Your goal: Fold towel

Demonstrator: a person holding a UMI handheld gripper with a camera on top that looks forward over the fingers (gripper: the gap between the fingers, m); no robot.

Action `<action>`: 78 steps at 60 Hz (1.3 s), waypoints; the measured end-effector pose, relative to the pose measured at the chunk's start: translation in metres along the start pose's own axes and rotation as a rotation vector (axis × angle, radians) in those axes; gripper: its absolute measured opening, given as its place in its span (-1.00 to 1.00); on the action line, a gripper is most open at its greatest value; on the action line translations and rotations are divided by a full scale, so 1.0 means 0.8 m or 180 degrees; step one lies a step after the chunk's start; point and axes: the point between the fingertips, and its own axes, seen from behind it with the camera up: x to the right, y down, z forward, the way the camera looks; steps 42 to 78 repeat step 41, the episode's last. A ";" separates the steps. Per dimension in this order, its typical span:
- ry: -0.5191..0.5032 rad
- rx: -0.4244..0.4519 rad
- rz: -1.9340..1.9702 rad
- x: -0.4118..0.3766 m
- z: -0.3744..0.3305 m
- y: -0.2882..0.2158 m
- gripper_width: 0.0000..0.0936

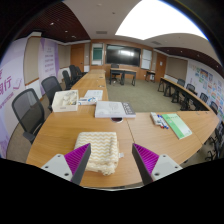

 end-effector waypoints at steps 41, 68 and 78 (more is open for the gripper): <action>-0.0088 0.0091 -0.0203 -0.095 -0.313 0.069 0.82; -0.0088 0.0091 -0.0203 -0.095 -0.313 0.069 0.82; -0.0088 0.0091 -0.0203 -0.095 -0.313 0.069 0.82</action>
